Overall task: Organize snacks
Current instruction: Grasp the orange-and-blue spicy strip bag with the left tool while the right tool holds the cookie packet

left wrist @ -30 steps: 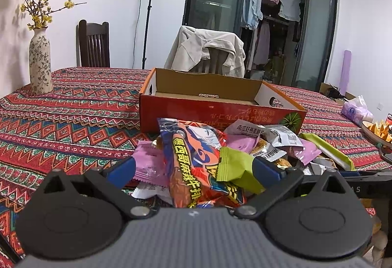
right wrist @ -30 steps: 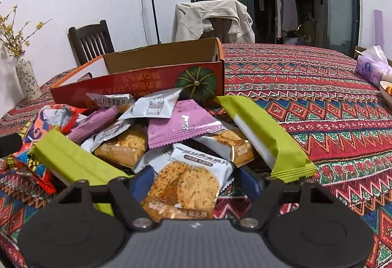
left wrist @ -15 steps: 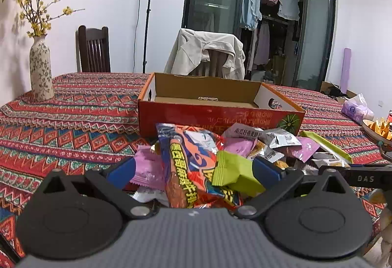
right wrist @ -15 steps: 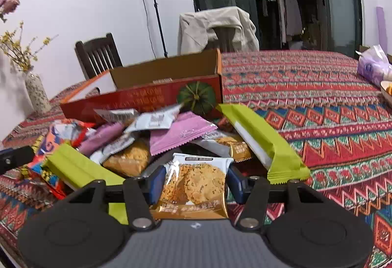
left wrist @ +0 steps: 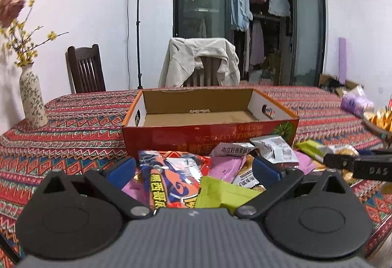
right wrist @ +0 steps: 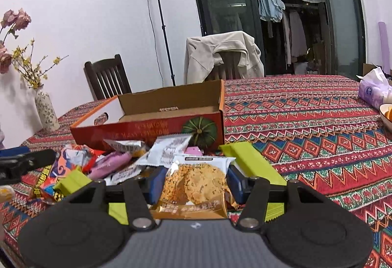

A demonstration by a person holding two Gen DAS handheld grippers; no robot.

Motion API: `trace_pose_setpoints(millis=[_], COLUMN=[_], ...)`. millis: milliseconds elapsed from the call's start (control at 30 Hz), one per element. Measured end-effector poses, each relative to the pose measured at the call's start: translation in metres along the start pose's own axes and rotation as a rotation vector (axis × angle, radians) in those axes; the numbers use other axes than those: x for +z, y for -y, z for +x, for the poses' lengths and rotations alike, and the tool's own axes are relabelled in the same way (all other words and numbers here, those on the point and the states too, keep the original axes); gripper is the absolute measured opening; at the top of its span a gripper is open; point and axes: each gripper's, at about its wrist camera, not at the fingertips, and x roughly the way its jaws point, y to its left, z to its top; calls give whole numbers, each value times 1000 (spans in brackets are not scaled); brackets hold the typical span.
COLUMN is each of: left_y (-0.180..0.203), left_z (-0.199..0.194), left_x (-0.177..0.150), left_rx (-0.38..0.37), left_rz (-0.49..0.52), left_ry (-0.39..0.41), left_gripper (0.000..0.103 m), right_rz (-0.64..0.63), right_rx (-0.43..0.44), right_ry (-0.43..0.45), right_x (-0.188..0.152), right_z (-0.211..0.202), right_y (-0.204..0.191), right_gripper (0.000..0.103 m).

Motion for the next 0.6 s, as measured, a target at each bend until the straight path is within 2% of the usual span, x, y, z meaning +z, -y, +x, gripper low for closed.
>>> trace_pose_setpoints(millis=[167, 433, 600], left_y=[6, -6, -9], left_z=[20, 57, 72], left_x=[1, 6, 2], left_rx=[60, 202, 197], left_rz=[13, -60, -54], left_ry=[-50, -128, -195], left_gripper=[103, 103, 102], right_rz=[-2, 2, 3], right_rx=[10, 20, 19], right_ry=[1, -18, -27], right_x=[-1, -6, -7], right_z=[1, 6, 9], right_y=[-2, -3, -1], right_gripper=[54, 54, 54])
